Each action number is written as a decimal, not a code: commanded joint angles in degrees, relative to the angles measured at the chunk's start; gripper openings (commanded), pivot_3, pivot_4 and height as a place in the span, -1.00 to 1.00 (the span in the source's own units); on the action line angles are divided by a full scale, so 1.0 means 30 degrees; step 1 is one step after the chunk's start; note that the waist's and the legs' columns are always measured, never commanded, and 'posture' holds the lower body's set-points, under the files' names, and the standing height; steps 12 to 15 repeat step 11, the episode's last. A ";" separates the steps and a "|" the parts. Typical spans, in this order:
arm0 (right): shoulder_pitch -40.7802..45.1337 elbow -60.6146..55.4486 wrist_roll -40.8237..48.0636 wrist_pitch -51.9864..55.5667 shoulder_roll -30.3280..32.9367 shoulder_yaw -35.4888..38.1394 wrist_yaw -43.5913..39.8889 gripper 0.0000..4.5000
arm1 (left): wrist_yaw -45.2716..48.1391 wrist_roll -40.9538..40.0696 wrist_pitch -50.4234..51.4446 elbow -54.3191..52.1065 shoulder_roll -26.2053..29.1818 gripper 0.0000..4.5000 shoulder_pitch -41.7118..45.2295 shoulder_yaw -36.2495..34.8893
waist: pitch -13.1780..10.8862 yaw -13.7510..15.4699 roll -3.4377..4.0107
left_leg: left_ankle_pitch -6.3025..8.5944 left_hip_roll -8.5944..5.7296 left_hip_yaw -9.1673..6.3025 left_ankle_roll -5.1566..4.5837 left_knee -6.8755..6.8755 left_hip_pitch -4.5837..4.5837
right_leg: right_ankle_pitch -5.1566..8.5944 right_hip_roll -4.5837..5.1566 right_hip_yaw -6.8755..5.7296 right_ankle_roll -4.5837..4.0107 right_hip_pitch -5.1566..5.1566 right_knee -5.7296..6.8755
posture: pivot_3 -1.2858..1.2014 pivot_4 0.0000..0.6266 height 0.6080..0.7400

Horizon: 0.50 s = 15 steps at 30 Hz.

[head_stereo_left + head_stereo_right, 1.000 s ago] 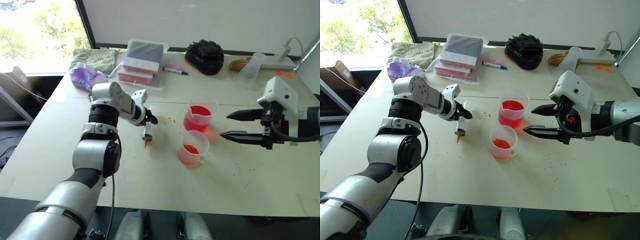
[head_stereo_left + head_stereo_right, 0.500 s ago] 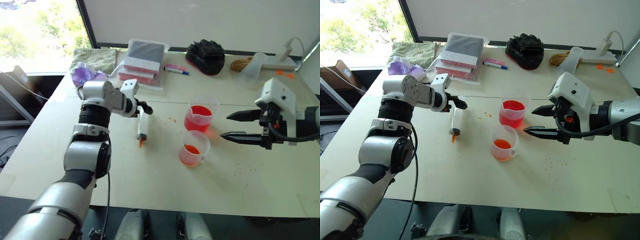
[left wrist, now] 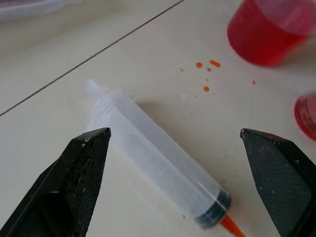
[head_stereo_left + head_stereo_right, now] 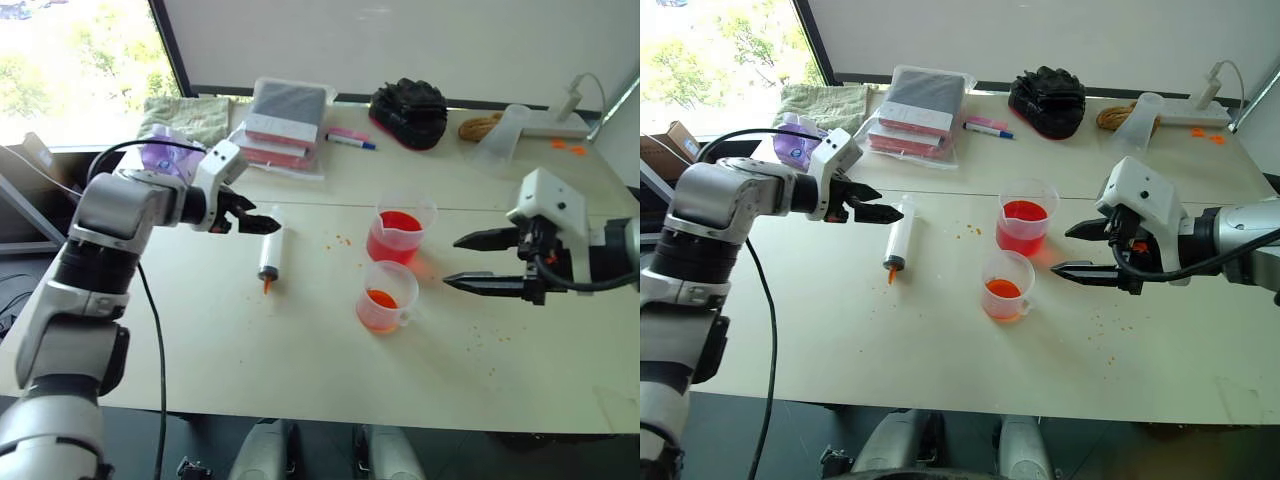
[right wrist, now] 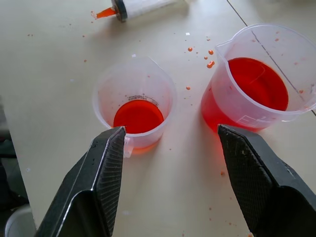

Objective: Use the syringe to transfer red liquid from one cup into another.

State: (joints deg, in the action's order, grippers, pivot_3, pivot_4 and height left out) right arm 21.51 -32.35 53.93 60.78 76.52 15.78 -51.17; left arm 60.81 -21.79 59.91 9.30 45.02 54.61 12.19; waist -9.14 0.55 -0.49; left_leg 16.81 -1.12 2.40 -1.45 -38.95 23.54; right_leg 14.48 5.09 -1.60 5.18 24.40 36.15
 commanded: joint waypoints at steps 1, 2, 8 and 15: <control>0.0110 -0.0005 -0.0451 -0.0494 0.0461 0.0818 -0.0561 0.38 | 0.2562 -0.0818 -0.0309 -0.1451 0.1543 0.98 -0.0070 -0.0096 | 0.0000 0.0022 0.0000 | 0.0005 0.0000 -0.0001 -0.0009 -0.0001 0.0000 | 0.0005 0.0000 0.0000 -0.0008 -0.0003 -0.0001 | 0.03 -0.52 1.00; 0.0114 0.0034 -0.0553 -0.0534 0.0481 0.0835 -0.0681 0.38 | 0.3102 -0.0909 -0.0434 -0.1638 0.1967 0.98 -0.0199 -0.0083 | 0.0000 0.0011 0.0000 | 0.0043 0.0000 -0.0001 -0.0077 -0.0007 0.0000 | 0.0012 0.0000 0.0000 -0.0022 -0.0005 -0.0001 | 0.03 -0.52 1.00; 0.0528 0.0341 -0.1043 -0.0913 0.0432 0.0402 -0.1072 0.38 | 0.4640 -0.0750 -0.1767 -0.1729 0.3288 0.98 -0.1064 -0.0204 | 0.0004 -0.0009 0.0008 | 0.0050 0.0000 -0.0001 -0.0102 -0.0011 -0.0003 | 0.0024 0.0000 -0.0003 -0.0043 -0.0005 0.0008 | 0.03 -0.52 1.00; 0.0922 0.0543 -0.1295 -0.1122 0.0293 -0.0068 -0.1110 0.38 | 0.4707 -0.0500 -0.2565 -0.1687 0.3498 0.98 -0.1532 -0.0431 | 0.0004 -0.0004 0.0009 | 0.0053 -0.0001 0.0003 -0.0109 -0.0024 -0.0002 | 0.0024 0.0000 -0.0002 -0.0043 -0.0006 0.0011 | 0.03 -0.52 1.00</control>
